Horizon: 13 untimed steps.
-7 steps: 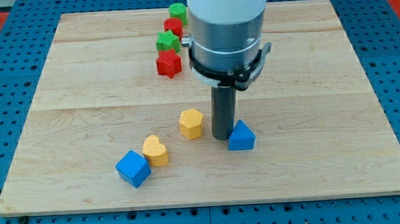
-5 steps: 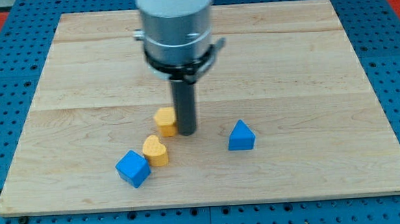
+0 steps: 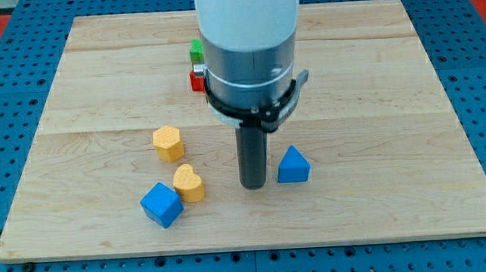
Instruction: Place yellow blocks above blue cube
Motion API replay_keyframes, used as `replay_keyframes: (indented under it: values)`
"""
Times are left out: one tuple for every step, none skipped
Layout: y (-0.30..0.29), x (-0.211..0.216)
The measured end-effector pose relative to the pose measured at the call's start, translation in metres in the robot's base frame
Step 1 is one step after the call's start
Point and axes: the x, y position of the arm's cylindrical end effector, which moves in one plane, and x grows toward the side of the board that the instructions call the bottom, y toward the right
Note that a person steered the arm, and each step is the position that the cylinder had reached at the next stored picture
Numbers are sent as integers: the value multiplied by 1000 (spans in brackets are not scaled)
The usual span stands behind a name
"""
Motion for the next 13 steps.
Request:
replay_keyframes:
  values:
    - [-14,15]
    - [-37,15]
    - [-64,10]
    - [-81,-4]
    - [-84,-16]
    - [-82,-20]
    - [-82,-19]
    - [-82,1]
    - [-85,13]
    - [-95,13]
    - [-100,13]
    - [-97,13]
    - [-69,-4]
